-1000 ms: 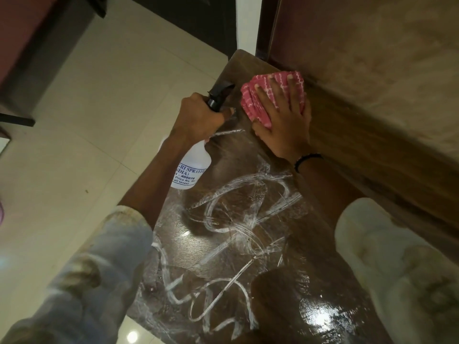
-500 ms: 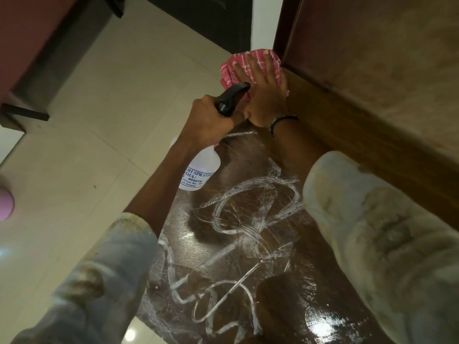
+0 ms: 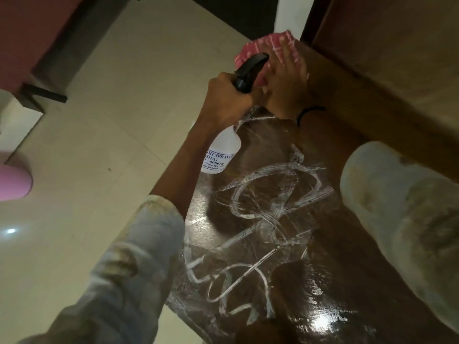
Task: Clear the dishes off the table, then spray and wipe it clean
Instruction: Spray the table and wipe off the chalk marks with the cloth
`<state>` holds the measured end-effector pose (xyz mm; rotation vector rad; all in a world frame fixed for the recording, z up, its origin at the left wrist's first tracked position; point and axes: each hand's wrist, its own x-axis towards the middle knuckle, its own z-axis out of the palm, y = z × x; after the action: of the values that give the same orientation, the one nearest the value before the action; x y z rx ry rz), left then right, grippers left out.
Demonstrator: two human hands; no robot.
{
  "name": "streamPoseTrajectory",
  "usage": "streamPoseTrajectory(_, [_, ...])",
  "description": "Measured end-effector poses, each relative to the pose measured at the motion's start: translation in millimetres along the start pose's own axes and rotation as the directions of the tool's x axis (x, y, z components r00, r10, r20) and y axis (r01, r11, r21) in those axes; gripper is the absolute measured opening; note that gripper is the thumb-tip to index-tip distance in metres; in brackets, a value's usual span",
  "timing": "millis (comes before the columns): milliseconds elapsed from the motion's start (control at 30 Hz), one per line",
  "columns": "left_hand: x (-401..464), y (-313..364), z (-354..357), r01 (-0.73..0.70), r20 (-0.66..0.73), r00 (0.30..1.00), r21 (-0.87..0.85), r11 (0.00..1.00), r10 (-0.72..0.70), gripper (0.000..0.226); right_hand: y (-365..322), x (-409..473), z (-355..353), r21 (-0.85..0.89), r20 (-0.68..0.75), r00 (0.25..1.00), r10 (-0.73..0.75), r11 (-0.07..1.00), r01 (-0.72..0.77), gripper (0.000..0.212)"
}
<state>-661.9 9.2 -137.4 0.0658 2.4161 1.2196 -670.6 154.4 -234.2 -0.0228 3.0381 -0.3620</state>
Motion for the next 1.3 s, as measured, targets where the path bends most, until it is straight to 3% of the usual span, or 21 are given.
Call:
streamPoseTrajectory(67, [0,-1,0,0.001,-0.021,1.000,0.008,1.000,-0.001,0.013,-2,-18,15,-0.024,0.058,0.995,-0.077,0.997,0.078,0.073])
streamPoseTrajectory(167, [-4,-1,2,-0.005,0.018,1.000,0.041,0.999,0.004,0.011,8,-32,10,-0.003,0.027,0.985,-0.171,0.985,0.171,0.068])
streamPoseTrajectory(267, [-9,-9,3,0.000,0.068,0.998,0.072,0.997,-0.005,0.018,25,-30,6,-0.050,-0.056,0.998,0.025,0.998,-0.028,0.069])
streamPoseTrajectory(367, [-20,-28,2,0.028,0.065,0.997,0.132,0.991,-0.037,0.040,33,-39,17,-0.079,-0.008,0.978,0.211,0.974,-0.211,0.065])
streamPoseTrajectory(500, [-54,-45,11,0.002,0.135,0.990,0.251,0.968,-0.038,0.022,57,-94,6,-0.080,0.026,0.996,0.085,0.993,-0.083,0.068])
streamPoseTrajectory(567, [-71,-52,19,-0.053,0.215,0.977,0.281,0.958,-0.009,0.016,71,-124,1,-0.032,0.004,0.970,0.244,0.969,-0.244,0.073])
streamPoseTrajectory(667, [-87,-58,36,-0.093,0.300,0.954,0.272,0.958,0.008,0.037,72,-168,0,0.003,-0.027,0.886,0.462,0.887,-0.463,0.074])
streamPoseTrajectory(833, [-110,-51,63,-0.132,0.374,0.928,0.319,0.938,0.004,0.021,64,-238,-1,0.011,0.007,0.875,0.484,0.875,-0.484,0.076])
streamPoseTrajectory(1000, [-123,-51,77,-0.227,0.418,0.907,0.407,0.885,0.041,0.039,52,-263,3,0.032,0.011,0.841,0.541,0.840,-0.541,0.079])
streamPoseTrajectory(1133, [-129,-51,82,-0.220,0.410,0.911,0.414,0.883,0.035,0.038,55,-263,5,0.035,0.000,0.850,0.527,0.850,-0.526,0.075])
streamPoseTrajectory(1300, [-135,-50,87,-0.293,0.508,0.861,0.454,0.842,0.025,0.038,55,-263,5,0.049,0.003,0.850,0.527,0.849,-0.526,0.076])
